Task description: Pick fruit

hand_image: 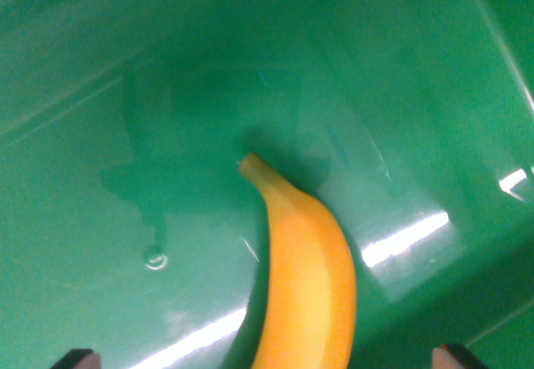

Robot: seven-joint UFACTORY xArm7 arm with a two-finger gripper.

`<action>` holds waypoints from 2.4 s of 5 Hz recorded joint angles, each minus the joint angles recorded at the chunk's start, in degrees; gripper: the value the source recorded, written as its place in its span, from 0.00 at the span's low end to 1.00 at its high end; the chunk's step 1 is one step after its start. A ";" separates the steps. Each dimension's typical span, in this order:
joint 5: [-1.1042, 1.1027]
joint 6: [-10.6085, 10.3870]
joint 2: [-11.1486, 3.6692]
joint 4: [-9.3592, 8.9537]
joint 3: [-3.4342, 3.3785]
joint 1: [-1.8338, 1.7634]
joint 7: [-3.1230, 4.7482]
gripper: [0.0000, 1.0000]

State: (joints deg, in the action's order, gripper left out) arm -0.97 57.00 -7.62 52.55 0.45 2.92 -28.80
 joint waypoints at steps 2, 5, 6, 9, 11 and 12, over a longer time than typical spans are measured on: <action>-0.35 -2.00 -0.36 -2.13 -0.02 -0.14 -1.64 0.00; -0.97 -5.62 -1.01 -5.96 -0.06 -0.38 -4.59 0.00; -0.97 -5.62 -1.01 -5.96 -0.06 -0.38 -4.59 0.00; -1.42 -8.24 -1.48 -8.74 -0.09 -0.56 -6.74 0.00; -1.58 -9.15 -1.65 -9.71 -0.10 -0.62 -7.48 0.00; -1.58 -9.15 -1.65 -9.71 -0.10 -0.62 -7.48 0.00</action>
State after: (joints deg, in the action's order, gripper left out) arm -2.54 47.85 -9.27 42.84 0.35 2.29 -36.28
